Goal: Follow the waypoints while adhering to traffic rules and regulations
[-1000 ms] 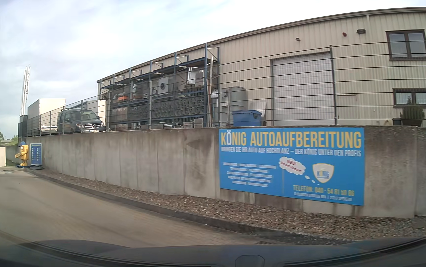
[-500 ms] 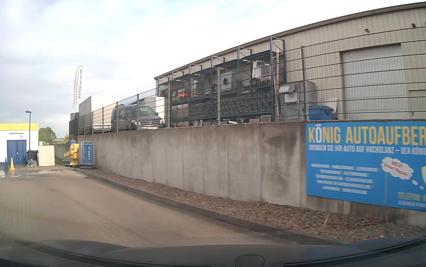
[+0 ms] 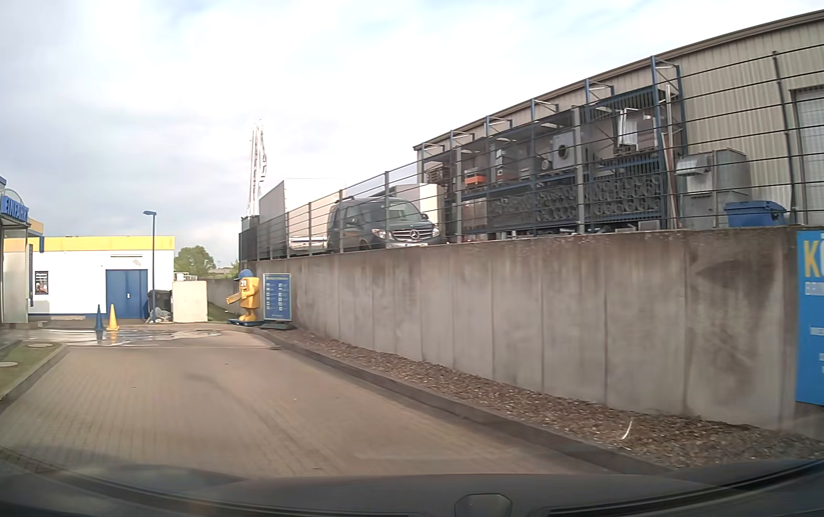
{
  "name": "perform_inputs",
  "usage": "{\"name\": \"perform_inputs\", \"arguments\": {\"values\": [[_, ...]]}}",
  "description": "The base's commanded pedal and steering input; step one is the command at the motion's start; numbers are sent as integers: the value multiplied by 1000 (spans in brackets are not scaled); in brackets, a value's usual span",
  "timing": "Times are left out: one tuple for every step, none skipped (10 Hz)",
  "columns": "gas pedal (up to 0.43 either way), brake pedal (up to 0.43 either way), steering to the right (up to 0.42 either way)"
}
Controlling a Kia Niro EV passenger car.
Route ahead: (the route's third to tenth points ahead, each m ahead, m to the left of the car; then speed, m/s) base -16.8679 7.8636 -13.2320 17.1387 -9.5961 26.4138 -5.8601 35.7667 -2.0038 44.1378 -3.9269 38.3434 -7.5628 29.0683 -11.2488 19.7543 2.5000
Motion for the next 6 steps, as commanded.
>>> {"name": "perform_inputs", "arguments": {"values": [[0, 18, -613], [0, 43, -593], [0, 61, -565], [0, 67, -543], [0, 73, -511], [0, 91, -472]]}}
